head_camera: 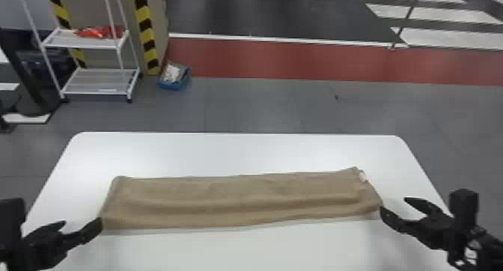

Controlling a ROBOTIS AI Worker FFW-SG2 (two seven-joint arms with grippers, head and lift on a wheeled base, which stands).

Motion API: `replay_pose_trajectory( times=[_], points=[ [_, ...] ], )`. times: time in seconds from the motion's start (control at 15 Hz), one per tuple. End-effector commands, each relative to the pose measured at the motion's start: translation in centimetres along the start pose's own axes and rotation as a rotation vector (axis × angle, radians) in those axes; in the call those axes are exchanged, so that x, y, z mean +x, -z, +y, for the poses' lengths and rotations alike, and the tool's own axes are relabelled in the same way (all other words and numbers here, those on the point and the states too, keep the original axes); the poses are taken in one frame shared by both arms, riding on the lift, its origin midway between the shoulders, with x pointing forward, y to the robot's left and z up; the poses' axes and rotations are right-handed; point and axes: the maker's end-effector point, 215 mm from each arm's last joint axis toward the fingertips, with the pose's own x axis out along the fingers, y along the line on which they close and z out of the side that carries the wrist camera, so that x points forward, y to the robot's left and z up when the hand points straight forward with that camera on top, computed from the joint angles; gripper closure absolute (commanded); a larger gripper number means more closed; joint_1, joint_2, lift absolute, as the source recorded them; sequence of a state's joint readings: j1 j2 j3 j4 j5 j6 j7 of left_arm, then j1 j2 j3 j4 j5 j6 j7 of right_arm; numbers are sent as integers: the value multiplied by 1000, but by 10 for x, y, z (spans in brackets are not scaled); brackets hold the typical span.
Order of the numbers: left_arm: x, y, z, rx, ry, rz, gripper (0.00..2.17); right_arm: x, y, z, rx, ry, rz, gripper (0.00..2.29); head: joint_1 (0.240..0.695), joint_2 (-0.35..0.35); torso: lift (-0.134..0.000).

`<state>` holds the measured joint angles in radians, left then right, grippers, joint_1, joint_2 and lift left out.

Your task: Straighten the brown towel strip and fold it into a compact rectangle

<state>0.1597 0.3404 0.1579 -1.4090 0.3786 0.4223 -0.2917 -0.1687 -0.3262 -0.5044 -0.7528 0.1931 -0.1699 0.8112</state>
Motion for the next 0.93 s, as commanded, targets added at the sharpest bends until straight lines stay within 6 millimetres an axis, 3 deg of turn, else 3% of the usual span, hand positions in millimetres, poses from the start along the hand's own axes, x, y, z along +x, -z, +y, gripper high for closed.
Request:
replay_pose_trajectory(
  times=[0.0, 0.4, 0.67, 0.73, 0.87],
  points=[
    [1, 7, 0, -5, 0, 17, 80, 1, 2, 2, -4, -5, 5, 161, 695, -104, 0],
    [5, 15, -6, -11, 8, 49, 151, 12, 3, 19, -26, -45, 26, 363, 695, -93, 0],
    [10, 19, -18, -10, 39, 59, 289, 10, 9, 18, -18, -59, 46, 724, 695, -95, 0],
    [11, 17, -21, -10, 47, 57, 552, 9, 9, 19, -19, -65, 46, 829, 695, -98, 0],
    [11, 18, -25, -7, 57, 59, 1362, 7, 7, 17, -13, -76, 44, 1210, 695, -106, 0]
  ],
)
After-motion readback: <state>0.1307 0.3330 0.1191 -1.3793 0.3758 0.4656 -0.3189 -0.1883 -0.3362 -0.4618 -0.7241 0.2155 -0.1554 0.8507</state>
